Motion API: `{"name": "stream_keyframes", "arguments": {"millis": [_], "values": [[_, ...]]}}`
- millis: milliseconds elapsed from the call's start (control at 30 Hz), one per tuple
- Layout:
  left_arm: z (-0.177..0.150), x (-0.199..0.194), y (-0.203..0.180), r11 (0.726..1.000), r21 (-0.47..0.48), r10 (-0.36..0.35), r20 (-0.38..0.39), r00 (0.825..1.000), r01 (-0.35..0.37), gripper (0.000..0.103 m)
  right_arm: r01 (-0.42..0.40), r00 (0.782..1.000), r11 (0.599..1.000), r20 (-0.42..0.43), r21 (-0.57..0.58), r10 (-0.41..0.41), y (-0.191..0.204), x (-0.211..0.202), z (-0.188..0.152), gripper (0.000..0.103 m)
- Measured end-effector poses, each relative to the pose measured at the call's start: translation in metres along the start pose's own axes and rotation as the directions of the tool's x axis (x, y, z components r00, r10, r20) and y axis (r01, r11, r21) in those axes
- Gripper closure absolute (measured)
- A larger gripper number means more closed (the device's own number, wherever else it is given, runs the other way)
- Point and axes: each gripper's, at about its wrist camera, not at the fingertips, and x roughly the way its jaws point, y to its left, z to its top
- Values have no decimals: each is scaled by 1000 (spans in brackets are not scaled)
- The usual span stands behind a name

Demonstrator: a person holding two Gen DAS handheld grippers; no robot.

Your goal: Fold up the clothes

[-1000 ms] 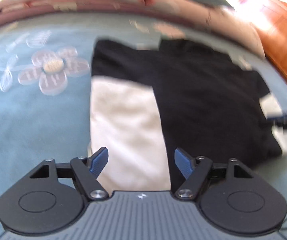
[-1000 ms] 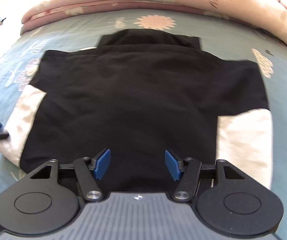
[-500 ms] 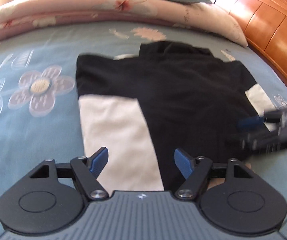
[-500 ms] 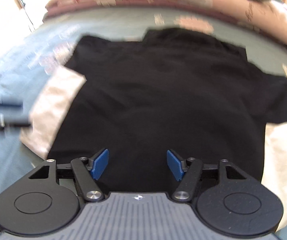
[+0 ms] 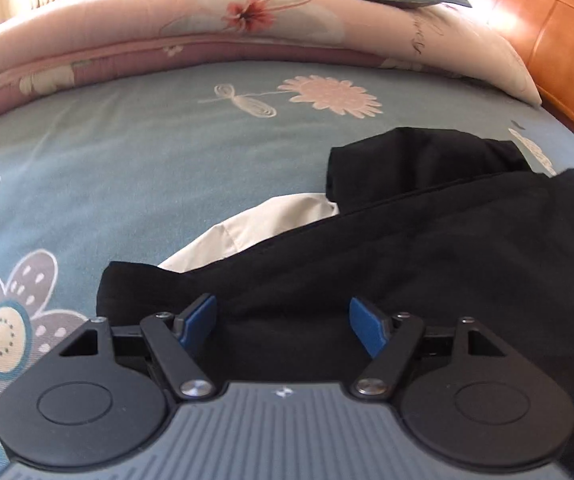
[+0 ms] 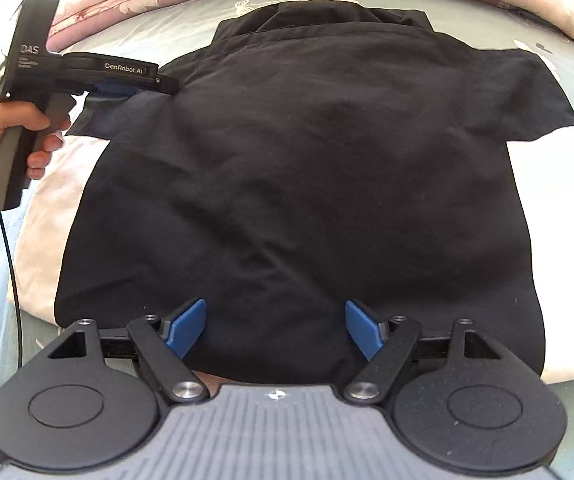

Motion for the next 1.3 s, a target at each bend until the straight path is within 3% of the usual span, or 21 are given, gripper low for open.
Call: {"name": "stream_keyframes", "arguments": {"millis": [133,300,467,633,767,1000,1167,1300], "values": [[1,-14,3,999,-43,-26,-30,999,25,30,13,1000,1000,-24,25,-13,3,7,4,10],[-2,-41,12,997,-60,-43,-44,998,41,30,34,996,999,-83,2,-34,7,7,13,10],[-20,-59,22,985,-133,-116,-35,993,110,30,37,993,999,-112,8,-36,5,12,18,9],[-41,-52,18,991,-97,-98,-87,991,90,30,57,992,998,-111,-11,-57,10,18,18,5],[-68,-75,32,972,-211,-130,-98,987,107,29,71,994,997,-83,-26,-73,16,5,18,6],[-119,-120,61,891,-435,-196,-110,974,130,29,78,997,992,-6,-99,-79,36,-24,18,6],[-159,-149,79,801,-583,-244,-113,963,135,31,33,999,988,-3,-150,-34,51,-25,20,6],[-190,-148,80,720,-674,-310,-99,946,165,31,16,1000,984,-6,-178,-18,60,-25,23,6]]}}
